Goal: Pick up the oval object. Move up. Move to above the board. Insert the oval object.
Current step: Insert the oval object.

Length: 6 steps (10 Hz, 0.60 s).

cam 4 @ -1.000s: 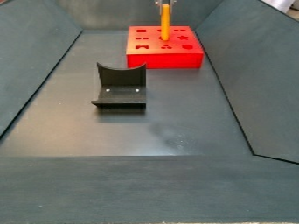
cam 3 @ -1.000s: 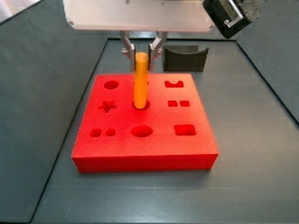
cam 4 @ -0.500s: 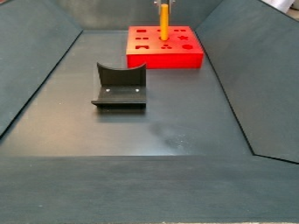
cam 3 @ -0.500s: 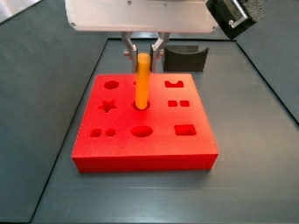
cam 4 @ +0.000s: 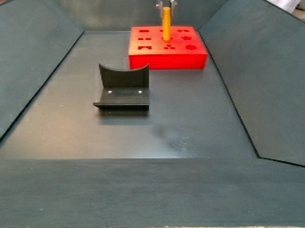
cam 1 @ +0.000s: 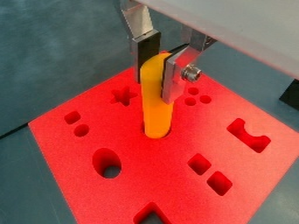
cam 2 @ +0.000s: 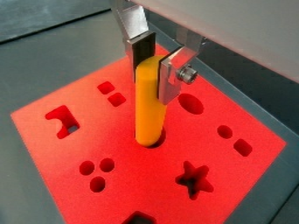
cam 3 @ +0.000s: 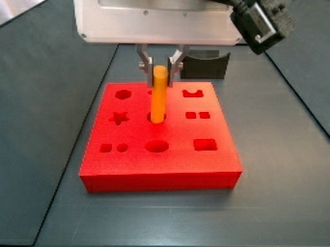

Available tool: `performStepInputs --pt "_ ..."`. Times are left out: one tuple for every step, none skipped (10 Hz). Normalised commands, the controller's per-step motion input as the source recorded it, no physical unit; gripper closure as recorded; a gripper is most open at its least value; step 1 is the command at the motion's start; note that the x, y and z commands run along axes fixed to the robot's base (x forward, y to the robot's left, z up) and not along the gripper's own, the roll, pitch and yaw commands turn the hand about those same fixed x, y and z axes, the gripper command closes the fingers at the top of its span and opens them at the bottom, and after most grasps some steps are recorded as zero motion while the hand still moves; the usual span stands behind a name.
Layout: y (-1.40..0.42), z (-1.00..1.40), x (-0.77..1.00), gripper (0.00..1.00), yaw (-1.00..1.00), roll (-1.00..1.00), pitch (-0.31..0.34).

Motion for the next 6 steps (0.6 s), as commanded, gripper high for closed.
performStepInputs --pt "0.09 -0.91 0.02 1.0 0.0 0.01 -0.001" --pt "0.07 -1.0 0.0 1.0 0.0 0.08 -0.031" --pt "0.05 -1.0 0.0 1.0 0.0 0.05 -0.036" --pt "0.04 -1.0 0.0 1.0 0.0 0.0 -0.046" --pt "0.01 -1.0 0.0 1.0 0.0 0.0 -0.037" --pt "0.01 -1.0 -0.03 1.0 0.0 0.0 -0.027"
